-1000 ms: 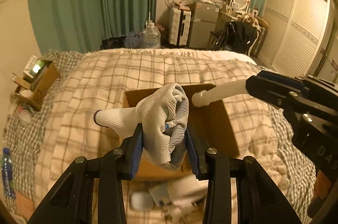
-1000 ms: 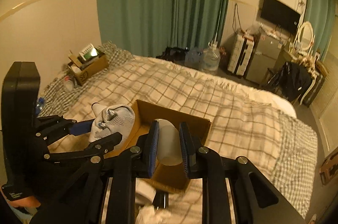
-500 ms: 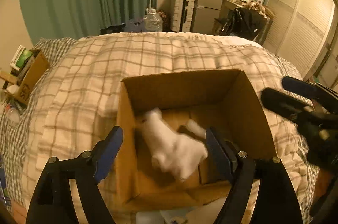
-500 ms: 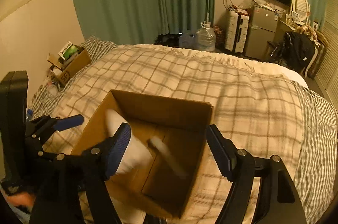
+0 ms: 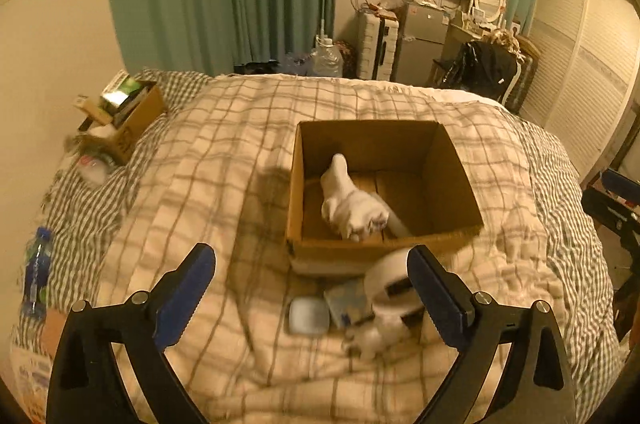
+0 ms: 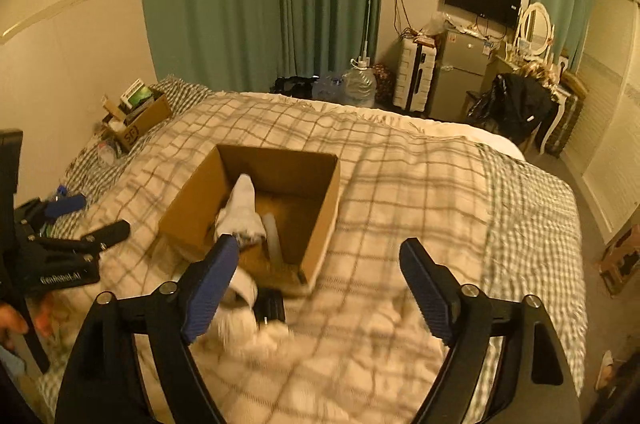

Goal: Organize objects
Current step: 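Carry glove and bottle over the box and open both grippers to drop them, then grasp the white tape roll with the left gripper while the right grasps the lace cloth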

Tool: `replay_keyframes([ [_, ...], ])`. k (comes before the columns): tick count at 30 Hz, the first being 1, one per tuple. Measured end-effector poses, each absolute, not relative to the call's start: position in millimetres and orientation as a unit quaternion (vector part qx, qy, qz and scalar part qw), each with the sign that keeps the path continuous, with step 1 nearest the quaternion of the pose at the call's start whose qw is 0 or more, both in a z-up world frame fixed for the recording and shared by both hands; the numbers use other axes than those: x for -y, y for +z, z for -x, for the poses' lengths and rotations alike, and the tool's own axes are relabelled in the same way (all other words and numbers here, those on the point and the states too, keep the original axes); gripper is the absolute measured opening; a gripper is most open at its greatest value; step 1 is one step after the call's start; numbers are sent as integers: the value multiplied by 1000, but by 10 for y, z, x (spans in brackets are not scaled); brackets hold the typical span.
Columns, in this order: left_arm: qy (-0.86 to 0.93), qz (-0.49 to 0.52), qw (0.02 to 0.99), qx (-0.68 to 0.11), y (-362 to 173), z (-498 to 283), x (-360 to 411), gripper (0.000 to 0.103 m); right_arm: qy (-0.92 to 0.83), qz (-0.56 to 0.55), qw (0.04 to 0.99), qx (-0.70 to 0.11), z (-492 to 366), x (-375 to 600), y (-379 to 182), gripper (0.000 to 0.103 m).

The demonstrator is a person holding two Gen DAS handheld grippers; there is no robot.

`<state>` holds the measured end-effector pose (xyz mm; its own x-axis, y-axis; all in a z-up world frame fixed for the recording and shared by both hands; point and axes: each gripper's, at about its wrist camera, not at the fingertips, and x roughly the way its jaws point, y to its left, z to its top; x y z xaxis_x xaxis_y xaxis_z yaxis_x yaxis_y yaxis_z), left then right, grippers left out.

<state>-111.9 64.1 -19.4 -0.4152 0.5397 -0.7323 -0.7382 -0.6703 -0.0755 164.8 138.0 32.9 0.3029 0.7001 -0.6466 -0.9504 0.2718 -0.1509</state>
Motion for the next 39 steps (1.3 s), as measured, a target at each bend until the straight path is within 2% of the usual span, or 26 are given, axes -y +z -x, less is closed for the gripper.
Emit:
replay_keyframes([
  [3, 832, 385, 382, -114, -268, 984, -467, 103, 536, 279, 762, -234, -1537, -1199, 216, 85],
  [9, 834, 399, 369, -99, -606, 803, -333, 103, 536, 292, 739, -286, -1436, -1168, -337, 85],
  [17, 816, 430, 358, -145, -1091, 823, -504, 103, 527, 331, 697, -356, -1397, -1515, -1119, 85],
  [23, 799, 468, 348, -146, -1328, 963, -589, 103, 513, 344, 670, -412, -1485, -1828, -1518, 84],
  [25, 795, 475, 348, -147, -1369, 996, -644, 103, 508, 350, 663, -424, -1521, -1881, -1608, 63],
  [27, 790, 478, 356, -144, -1381, 1004, -720, 103, 505, 350, 656, -439, -1577, -1886, -1650, 54],
  [29, 787, 473, 371, -142, -1378, 991, -824, 103, 509, 341, 659, -436, -1623, -1847, -1585, 39],
  [30, 786, 468, 377, -146, -1384, 979, -899, 103, 513, 339, 660, -431, -1646, -1821, -1535, 28],
  [31, 786, 463, 381, -153, -1395, 964, -971, 103, 514, 338, 663, -427, -1666, -1800, -1490, 23],
  [33, 784, 455, 387, -172, -1421, 946, -1123, 103, 516, 333, 671, -416, -1732, -1749, -1386, 20],
  [36, 775, 448, 399, -200, -1446, 926, -1321, 92, 513, 325, 685, -404, -1840, -1683, -1240, 17],
  [38, 770, 451, 405, -201, -1449, 936, -1384, 74, 512, 319, 690, -401, -1895, -1633, -1174, 17],
  [39, 765, 454, 410, -198, -1449, 945, -1413, 68, 512, 316, 692, -400, -1916, -1606, -1137, 17],
])
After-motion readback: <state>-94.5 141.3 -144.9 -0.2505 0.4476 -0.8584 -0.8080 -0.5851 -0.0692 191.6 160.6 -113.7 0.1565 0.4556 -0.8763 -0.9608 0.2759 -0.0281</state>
